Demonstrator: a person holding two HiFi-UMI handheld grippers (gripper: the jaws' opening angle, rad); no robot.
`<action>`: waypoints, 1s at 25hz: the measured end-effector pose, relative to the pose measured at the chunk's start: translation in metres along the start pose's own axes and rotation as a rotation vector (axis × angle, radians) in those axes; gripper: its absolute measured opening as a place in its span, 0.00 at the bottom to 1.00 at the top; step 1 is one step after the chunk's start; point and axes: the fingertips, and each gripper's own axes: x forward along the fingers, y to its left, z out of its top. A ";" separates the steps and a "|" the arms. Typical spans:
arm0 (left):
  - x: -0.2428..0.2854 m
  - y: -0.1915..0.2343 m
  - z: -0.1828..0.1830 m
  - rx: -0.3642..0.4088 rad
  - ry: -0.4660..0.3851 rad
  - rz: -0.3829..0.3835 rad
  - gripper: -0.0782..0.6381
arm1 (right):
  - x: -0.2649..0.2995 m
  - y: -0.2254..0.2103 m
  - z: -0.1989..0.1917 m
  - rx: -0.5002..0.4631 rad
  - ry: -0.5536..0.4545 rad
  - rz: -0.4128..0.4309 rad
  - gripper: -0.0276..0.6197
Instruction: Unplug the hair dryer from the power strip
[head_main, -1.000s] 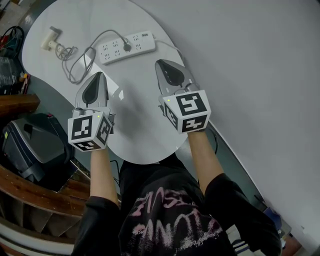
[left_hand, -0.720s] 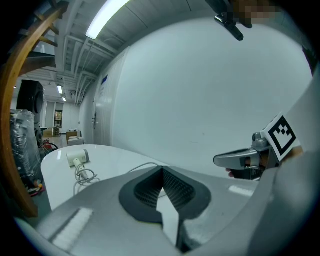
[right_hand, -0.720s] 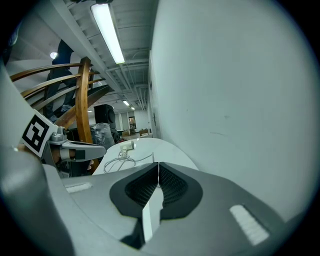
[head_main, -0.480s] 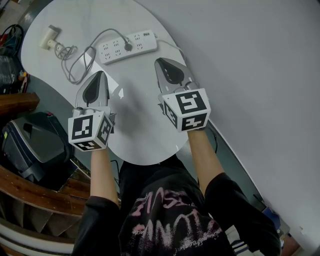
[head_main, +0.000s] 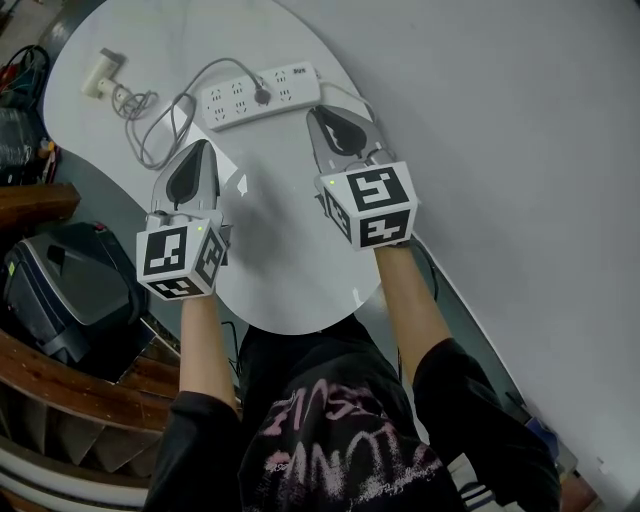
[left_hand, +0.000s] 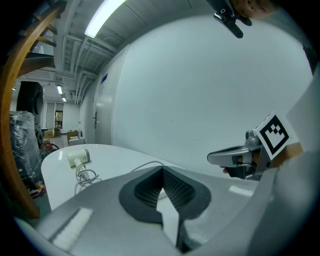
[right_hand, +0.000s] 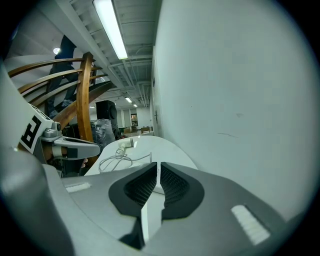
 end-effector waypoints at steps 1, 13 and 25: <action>0.002 0.001 0.000 0.001 0.001 -0.002 0.11 | 0.002 -0.001 0.000 0.000 0.002 0.000 0.09; 0.025 0.011 0.007 0.018 0.005 -0.011 0.11 | 0.028 -0.006 -0.002 -0.008 0.029 0.001 0.09; 0.036 0.019 -0.002 0.022 0.031 -0.010 0.11 | 0.067 -0.016 -0.020 -0.008 0.096 -0.002 0.12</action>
